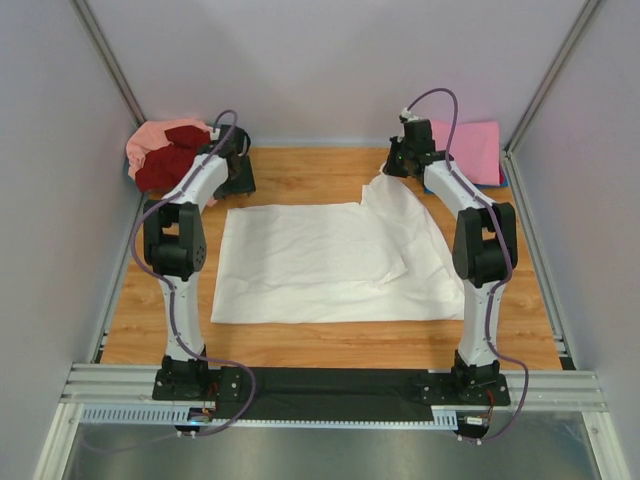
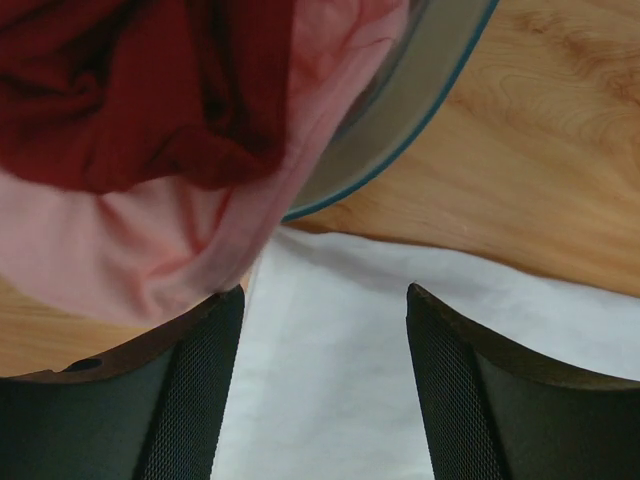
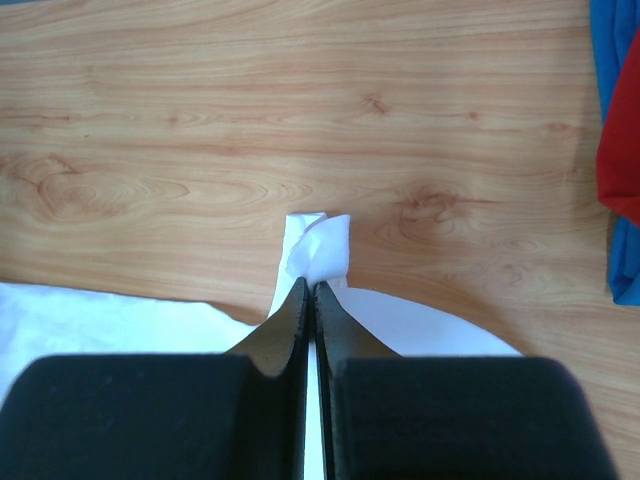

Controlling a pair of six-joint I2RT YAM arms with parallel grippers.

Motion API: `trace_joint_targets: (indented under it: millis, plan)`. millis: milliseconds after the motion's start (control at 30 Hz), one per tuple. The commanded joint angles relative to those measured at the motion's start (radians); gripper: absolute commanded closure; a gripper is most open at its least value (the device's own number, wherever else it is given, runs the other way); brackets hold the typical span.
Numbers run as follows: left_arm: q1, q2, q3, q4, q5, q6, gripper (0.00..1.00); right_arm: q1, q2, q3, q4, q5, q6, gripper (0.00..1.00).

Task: Fold and stack the t-shirts
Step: Fold the tshirt

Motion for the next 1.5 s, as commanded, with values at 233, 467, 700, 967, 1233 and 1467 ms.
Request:
trace_joint_targets:
  millis: [233, 467, 700, 967, 1233, 1467]
  plan:
    - [-0.040, 0.165, 0.108, 0.007, -0.105, -0.004, 0.24, 0.000, -0.023, -0.032, 0.061, -0.062, -0.013, 1.00]
    - [-0.037, 0.216, 0.154, -0.025, -0.070, 0.038, 0.21, -0.008, -0.019, -0.035, 0.053, -0.070, -0.015, 1.00]
    - [-0.040, 0.228, 0.138, -0.094, -0.035, 0.007, 0.30, -0.026, -0.013, -0.035, 0.048, -0.085, 0.014, 1.00]
    - [-0.068, 0.184, 0.048, -0.065, -0.016, -0.008, 0.49, -0.046, -0.014, -0.046, 0.042, -0.087, 0.031, 1.00]
    - [-0.072, 0.187, 0.052, -0.058, -0.022, -0.001, 1.00, -0.057, -0.016, -0.064, 0.061, -0.113, 0.048, 1.00]
    - [-0.075, 0.116, 0.069, -0.085, -0.036, 0.019, 1.00, -0.057, -0.031, -0.070, 0.081, -0.133, 0.063, 1.00]
